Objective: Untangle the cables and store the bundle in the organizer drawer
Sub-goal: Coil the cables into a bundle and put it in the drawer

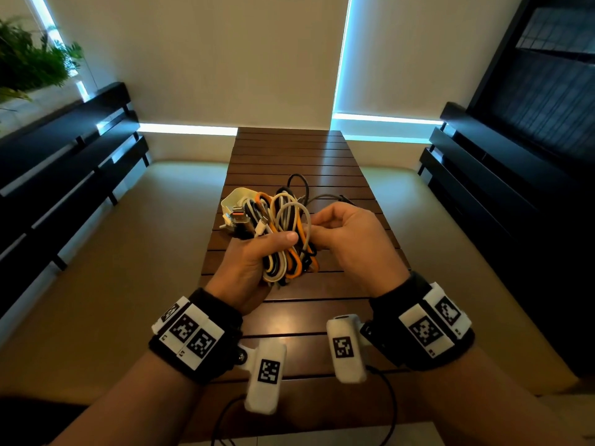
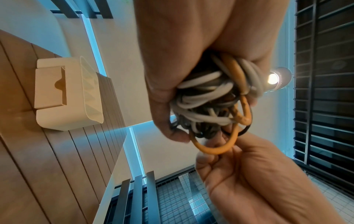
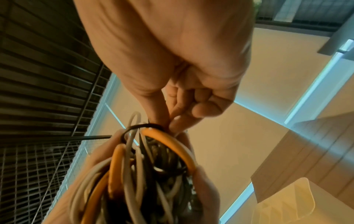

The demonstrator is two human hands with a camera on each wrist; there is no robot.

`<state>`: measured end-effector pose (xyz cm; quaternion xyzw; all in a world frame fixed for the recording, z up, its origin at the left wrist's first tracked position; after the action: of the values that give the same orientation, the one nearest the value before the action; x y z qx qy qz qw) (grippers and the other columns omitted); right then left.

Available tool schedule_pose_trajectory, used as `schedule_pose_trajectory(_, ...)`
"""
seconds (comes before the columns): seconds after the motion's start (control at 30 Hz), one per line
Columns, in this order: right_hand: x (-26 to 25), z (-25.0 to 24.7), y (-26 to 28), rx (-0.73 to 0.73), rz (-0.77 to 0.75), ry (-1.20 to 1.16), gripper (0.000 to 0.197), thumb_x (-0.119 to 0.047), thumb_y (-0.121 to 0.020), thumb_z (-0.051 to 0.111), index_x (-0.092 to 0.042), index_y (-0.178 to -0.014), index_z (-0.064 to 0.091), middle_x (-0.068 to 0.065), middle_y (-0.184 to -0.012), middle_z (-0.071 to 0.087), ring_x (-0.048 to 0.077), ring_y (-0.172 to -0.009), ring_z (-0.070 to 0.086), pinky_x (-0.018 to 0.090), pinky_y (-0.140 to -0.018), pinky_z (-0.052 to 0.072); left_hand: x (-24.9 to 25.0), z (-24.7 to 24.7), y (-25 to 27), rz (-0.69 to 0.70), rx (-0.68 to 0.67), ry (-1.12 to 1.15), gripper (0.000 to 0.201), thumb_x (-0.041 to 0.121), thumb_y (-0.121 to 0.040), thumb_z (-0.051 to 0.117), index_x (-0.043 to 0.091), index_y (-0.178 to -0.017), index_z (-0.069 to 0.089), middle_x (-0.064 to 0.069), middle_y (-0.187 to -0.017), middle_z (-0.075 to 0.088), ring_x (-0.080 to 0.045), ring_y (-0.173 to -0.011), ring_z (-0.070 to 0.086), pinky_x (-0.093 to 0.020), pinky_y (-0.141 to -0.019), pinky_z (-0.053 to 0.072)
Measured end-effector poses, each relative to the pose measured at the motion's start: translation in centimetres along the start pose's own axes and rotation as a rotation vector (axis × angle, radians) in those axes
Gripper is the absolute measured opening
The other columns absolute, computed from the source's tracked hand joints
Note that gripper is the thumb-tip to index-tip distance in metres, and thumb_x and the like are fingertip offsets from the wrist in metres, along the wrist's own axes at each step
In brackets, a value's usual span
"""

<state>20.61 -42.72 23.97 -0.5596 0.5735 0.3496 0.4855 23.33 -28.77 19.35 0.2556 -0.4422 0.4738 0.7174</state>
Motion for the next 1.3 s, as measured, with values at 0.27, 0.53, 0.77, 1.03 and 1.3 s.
schedule_pose_trajectory(0.27, -1.8, -0.7, 0.8, 0.207, -0.211, 0.274, 0.033, -0.039, -0.079, 0.08, -0.022, -0.072, 0.053, -0.011, -0.059, 0.048, 0.003, -0.053, 0.045, 0.015, -0.049, 0.037, 0.6, -1.1, -0.6, 0.002, 0.121, 0.036, 0.065, 0.022, -0.072, 0.075, -0.007, -0.127, 0.058, -0.038, -0.119, 0.059, -0.045, -0.1, 0.065, -0.051, -0.082, 0.055)
schedule_pose_trajectory(0.53, -2.8, -1.6, -0.8, 0.32, -0.551, 0.457, 0.031, -0.008, -0.085, 0.071, -0.014, -0.116, 0.069, 0.002, -0.116, 0.056, 0.013, -0.106, 0.054, 0.007, -0.088, 0.04, 0.6, -1.5, -0.3, -0.038, 0.102, 0.037, 0.051, 0.011, -0.077, 0.065, -0.007, -0.124, 0.058, -0.025, -0.098, 0.069, -0.031, -0.077, 0.072, -0.041, -0.064, 0.059)
schedule_pose_trajectory(0.77, 0.3, -0.9, -2.6, 0.068, -0.322, 0.356, 0.018, -0.015, -0.095, 0.063, -0.018, -0.108, 0.074, -0.01, -0.108, 0.066, -0.001, -0.101, 0.059, 0.008, -0.084, 0.044, 1.4, -1.2, 0.0, -0.028, 0.061, 0.045, 0.044, 0.007, -0.079, 0.065, -0.002, -0.122, 0.062, -0.021, -0.095, 0.07, -0.031, -0.077, 0.073, -0.042, -0.064, 0.059)
schedule_pose_trajectory(1.03, 1.5, -0.3, -1.4, -0.393, -0.082, 0.115, 0.025, -0.035, -0.087, 0.056, -0.03, -0.106, 0.071, -0.009, -0.109, 0.072, 0.003, -0.101, 0.064, 0.012, -0.08, 0.048, 2.1, -2.4, -0.2, -0.014, 0.13, 0.049, 0.025, 0.011, -0.082, 0.061, 0.006, -0.106, 0.068, -0.011, -0.083, 0.072, -0.028, -0.075, 0.067, -0.039, -0.064, 0.056)
schedule_pose_trajectory(1.3, 3.8, 1.2, 0.0, -0.576, 0.049, 0.447, 0.034, -0.031, -0.085, 0.074, -0.038, -0.116, 0.061, -0.018, -0.09, 0.059, -0.007, -0.081, 0.058, 0.015, -0.076, 0.043, 3.6, -2.7, -0.1, 0.015, 0.146, 0.096, 0.028, 0.014, -0.086, 0.055, 0.004, -0.111, 0.063, -0.009, -0.087, 0.071, -0.024, -0.077, 0.07, -0.034, -0.061, 0.057)
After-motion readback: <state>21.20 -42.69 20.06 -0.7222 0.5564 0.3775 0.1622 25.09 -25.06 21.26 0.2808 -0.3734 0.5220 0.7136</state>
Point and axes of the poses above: each hand's wrist, its own y-axis away from the middle knuckle, its own z-axis out of the palm, x = y × z, the point moved 7 cm from there along -y, towards the middle knuckle
